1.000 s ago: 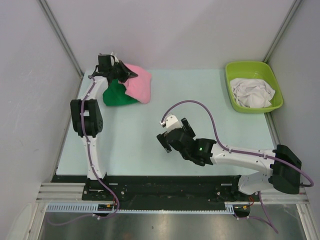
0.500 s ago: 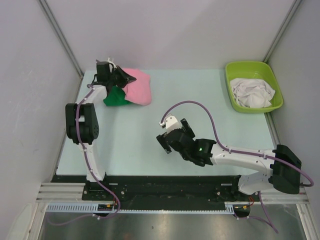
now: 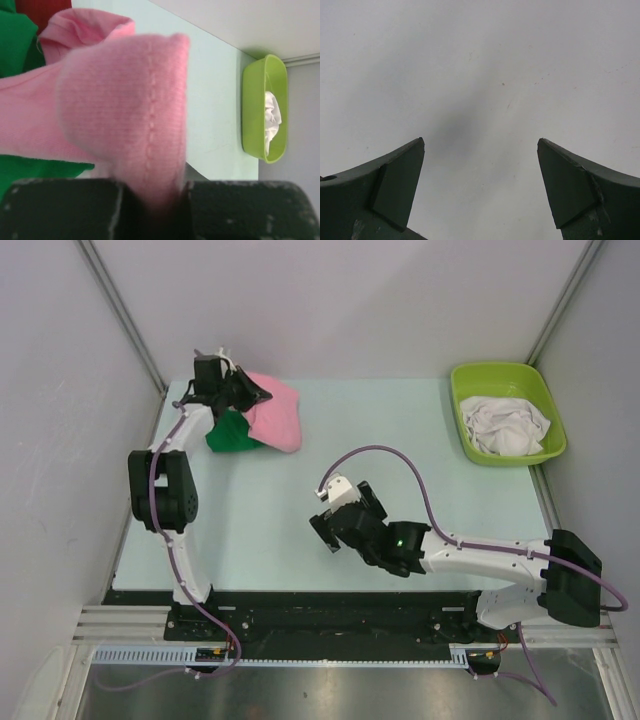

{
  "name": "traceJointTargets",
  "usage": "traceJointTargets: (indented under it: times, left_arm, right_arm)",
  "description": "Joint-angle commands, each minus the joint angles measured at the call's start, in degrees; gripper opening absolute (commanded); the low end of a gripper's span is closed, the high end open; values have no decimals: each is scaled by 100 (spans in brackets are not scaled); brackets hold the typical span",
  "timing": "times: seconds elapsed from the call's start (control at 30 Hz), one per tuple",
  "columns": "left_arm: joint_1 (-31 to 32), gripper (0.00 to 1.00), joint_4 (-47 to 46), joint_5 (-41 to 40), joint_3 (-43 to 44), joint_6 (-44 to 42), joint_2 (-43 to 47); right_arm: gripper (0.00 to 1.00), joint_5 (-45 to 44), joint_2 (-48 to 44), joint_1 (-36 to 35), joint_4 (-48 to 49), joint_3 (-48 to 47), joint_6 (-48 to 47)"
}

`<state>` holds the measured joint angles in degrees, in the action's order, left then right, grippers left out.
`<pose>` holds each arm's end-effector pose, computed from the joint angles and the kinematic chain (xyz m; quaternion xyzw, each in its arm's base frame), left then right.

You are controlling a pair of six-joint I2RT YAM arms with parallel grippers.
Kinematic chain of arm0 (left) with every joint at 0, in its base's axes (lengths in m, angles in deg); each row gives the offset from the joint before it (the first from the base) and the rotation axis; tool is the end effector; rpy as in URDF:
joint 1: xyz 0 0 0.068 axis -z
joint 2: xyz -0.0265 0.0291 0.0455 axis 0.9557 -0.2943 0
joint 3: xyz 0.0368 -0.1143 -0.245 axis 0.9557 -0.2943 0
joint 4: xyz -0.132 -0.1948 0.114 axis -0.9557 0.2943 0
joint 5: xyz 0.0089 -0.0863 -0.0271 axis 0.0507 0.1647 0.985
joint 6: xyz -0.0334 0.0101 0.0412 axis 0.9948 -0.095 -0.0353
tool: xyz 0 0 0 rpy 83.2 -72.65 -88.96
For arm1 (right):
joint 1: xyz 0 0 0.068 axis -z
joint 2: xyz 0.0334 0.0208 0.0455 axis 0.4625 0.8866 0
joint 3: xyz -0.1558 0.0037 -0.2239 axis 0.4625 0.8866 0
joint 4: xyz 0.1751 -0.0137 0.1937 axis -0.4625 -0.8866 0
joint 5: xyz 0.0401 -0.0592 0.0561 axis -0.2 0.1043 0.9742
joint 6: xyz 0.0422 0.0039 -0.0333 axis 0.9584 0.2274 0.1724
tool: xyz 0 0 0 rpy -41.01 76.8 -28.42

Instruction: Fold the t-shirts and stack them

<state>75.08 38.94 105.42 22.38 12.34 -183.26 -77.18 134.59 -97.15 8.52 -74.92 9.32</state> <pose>0.4729 -0.0344 0.2660 -0.1553 0.8345 -0.3633 0.3840 0.1205 0.2625 0.2654 -0.3099 0.8065 0.0421 0.5018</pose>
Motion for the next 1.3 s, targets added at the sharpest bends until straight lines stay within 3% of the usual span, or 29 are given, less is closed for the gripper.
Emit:
traceJointTargets:
  times: [0.0, 0.23, 0.6, 0.8, 1.27]
  left_arm:
    - [9, 0, 688, -351, 900, -606, 380]
    - [-114, 0, 1540, -536, 1998, -923, -7]
    - [-114, 0, 1743, -879, 2088, -1397, -218]
    - [-97, 0, 1489, -528, 1903, -1371, -297]
    - [0, 0, 2034, -676, 2729, -1626, -763]
  right_arm:
    - [100, -113, 42, -80, 96, -12, 114]
    - [100, -122, 77, -88, 88, -3, 96]
    - [100, -25, 261, -106, 167, -3, 61]
    - [100, 1, 340, -106, 228, -3, 8]
    - [100, 81, 428, -115, 281, -12, 34]
